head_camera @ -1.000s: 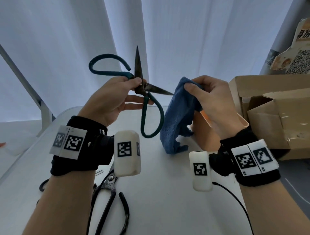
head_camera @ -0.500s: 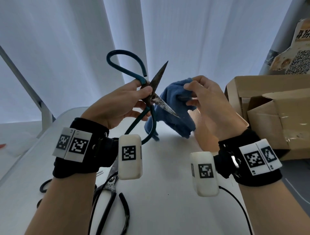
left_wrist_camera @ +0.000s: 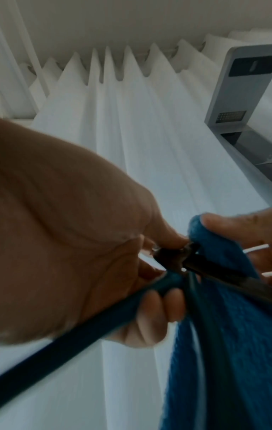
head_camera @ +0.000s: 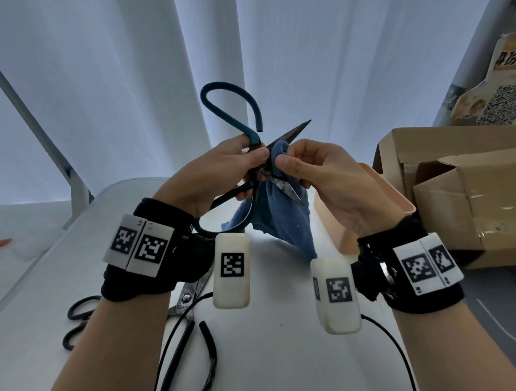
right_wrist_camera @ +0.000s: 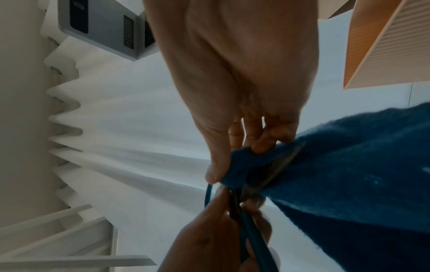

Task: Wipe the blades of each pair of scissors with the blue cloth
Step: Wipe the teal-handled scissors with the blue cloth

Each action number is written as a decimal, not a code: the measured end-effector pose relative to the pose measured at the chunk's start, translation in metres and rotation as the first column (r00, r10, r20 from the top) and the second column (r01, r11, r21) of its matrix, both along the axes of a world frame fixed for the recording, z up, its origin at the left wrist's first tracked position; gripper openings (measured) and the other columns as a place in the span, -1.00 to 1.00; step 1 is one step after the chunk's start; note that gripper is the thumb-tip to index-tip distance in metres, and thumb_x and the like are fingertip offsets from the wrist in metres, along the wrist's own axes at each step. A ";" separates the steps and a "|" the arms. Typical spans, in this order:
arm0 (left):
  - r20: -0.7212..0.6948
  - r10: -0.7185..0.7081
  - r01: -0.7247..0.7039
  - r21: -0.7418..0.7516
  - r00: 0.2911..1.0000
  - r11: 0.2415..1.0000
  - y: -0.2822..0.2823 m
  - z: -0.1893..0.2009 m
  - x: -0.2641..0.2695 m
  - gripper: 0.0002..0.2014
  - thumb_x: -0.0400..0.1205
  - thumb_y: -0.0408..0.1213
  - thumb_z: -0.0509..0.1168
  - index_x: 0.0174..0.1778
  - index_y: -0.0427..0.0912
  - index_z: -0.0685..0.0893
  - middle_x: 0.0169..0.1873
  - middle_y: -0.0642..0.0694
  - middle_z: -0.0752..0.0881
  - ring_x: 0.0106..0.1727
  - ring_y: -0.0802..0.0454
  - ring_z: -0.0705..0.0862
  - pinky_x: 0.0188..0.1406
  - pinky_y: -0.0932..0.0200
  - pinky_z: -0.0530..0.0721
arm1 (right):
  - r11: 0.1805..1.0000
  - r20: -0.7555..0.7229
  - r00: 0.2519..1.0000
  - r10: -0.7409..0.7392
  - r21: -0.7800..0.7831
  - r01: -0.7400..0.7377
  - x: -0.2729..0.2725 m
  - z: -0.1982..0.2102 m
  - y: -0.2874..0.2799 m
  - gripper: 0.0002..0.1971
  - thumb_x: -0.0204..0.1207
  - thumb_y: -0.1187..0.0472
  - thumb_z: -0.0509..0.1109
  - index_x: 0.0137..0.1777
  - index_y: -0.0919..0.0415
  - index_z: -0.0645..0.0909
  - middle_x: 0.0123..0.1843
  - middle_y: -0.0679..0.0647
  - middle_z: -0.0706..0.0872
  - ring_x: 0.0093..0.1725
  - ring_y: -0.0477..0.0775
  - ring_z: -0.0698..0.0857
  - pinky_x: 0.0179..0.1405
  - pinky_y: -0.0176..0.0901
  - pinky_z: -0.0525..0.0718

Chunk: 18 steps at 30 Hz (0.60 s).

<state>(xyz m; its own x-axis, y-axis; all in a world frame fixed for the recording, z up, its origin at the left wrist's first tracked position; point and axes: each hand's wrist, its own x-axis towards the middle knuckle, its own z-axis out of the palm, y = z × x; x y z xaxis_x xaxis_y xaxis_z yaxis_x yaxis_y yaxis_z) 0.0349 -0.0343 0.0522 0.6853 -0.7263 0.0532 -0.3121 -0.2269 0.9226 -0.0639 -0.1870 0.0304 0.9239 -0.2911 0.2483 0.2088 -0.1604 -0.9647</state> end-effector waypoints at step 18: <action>0.070 0.038 -0.036 -0.018 0.997 0.999 -0.008 -0.001 -0.005 -0.81 0.82 -0.22 0.14 0.13 -0.23 0.59 -0.28 -0.13 0.56 -0.33 -0.02 0.52 -0.51 0.18 0.48 | 0.963 -0.023 1.000 0.004 0.270 0.003 0.004 -0.006 0.007 -0.70 0.48 0.41 0.55 0.04 0.23 0.46 -0.07 0.36 0.73 -0.14 0.21 0.79 -0.04 -0.02 0.80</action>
